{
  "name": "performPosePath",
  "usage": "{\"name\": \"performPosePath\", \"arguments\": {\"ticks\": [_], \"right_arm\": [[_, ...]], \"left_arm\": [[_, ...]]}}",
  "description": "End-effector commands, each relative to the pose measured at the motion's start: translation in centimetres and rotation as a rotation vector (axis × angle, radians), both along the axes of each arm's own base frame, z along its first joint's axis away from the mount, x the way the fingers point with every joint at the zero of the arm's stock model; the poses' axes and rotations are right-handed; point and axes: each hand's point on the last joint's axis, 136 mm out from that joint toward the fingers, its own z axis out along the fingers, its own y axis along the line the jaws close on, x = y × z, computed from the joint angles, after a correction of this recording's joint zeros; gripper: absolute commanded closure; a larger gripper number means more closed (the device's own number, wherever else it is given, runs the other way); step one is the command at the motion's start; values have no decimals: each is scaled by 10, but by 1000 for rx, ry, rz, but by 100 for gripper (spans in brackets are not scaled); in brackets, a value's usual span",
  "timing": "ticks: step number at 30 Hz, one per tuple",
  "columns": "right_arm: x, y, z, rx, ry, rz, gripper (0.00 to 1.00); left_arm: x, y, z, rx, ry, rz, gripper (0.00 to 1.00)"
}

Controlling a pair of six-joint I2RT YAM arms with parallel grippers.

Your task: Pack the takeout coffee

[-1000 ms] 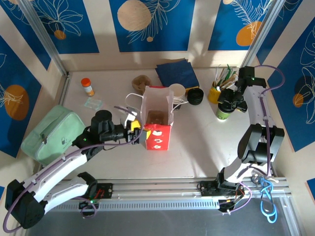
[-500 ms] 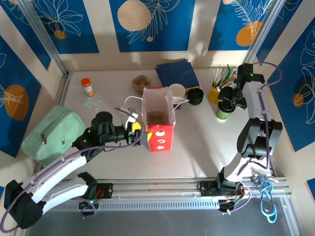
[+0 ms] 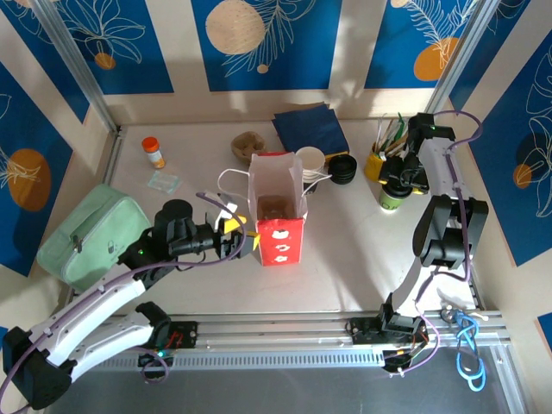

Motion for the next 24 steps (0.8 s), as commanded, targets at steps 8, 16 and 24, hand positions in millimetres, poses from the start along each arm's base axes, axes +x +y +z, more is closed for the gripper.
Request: {"name": "performPosePath", "arguments": {"ticks": [8,16,24], "right_arm": [[8,3,0,51,10,22,16],[12,5,-7,40,39,35,23],[14,2,-11,33,65,28,25]], "left_arm": [[0,-1,10,5,-28,-4,24],[1,-3,8,7,-18,-11,24],[2,-4,5,16,-10,-12,24]]}}
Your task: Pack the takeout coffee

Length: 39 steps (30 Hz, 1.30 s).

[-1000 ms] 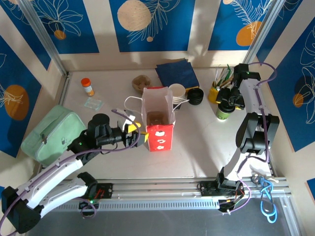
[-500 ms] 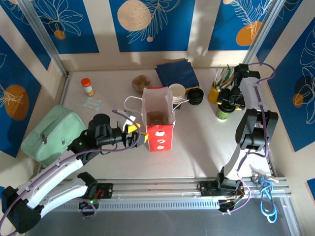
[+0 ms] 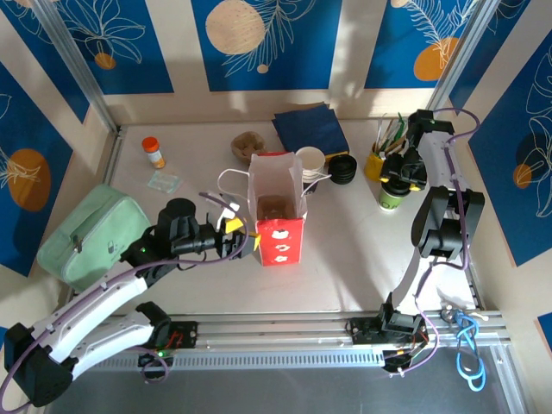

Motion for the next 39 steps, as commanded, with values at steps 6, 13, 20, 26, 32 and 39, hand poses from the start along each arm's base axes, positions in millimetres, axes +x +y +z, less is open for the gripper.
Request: {"name": "performPosePath", "arguments": {"ticks": [6,13,20,26,32,39], "right_arm": [[2,4,-2,13,33,1,22],[2,3,-4,18,37,-2,22],[2,4,-9,31,50,-9,19],[2,5,-13,34,66,-7,20],[-1,2,-19,30,91,-17,23],[-1,5,-24,40,114,-17,20]], "left_arm": [[0,-4,13,-10,-35,-19,24],[1,-5,11,-7,-29,-21,24],[1,-6,12,-5,-27,-26,24],[1,-6,11,-3,-26,-26,24],[2,-6,12,-2,-27,-23,24],[2,-6,10,3,-24,-25,24]]}}
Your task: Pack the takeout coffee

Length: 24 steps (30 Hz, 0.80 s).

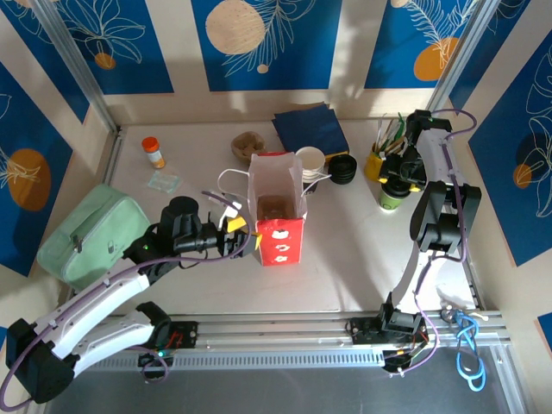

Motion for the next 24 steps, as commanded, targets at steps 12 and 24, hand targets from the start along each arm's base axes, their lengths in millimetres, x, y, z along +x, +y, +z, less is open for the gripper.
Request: {"name": "performPosePath", "arguments": {"ticks": [12,24], "right_arm": [[-9,12,-23,53,106,-20,22],[-13,16,-36,72,151,-37,30]], "left_arm": [[-2,-3,15,-9,-32,-20,25],[-2,-3,19,-14,-39,-24,25]]}}
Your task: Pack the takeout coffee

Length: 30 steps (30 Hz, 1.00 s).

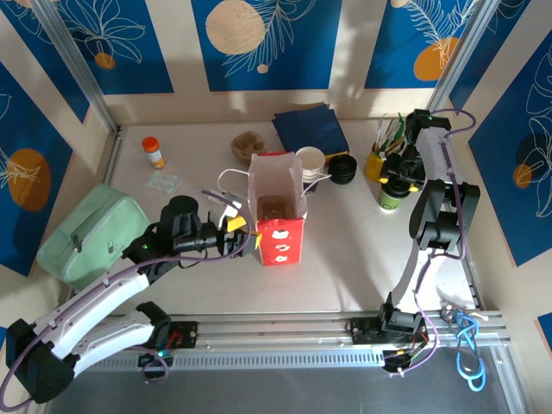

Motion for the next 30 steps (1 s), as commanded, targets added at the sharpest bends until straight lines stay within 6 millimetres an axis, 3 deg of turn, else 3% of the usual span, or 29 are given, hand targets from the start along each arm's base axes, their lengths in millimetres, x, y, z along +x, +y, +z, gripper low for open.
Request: {"name": "performPosePath", "arguments": {"ticks": [1,11,21,30], "right_arm": [[-13,14,-34,66,128,-20,30],[-13,18,-16,23,106,4,34],[-25,23,13,21,63,-4,34],[-38,38,23,44,47,14,33]], "left_arm": [[-2,-3,17,-17,-43,-24,25],[-1,-2,22,-17,-50,-12,24],[0,0,22,-8,-48,-5,24],[0,0,22,-12,-39,0,24]]}}
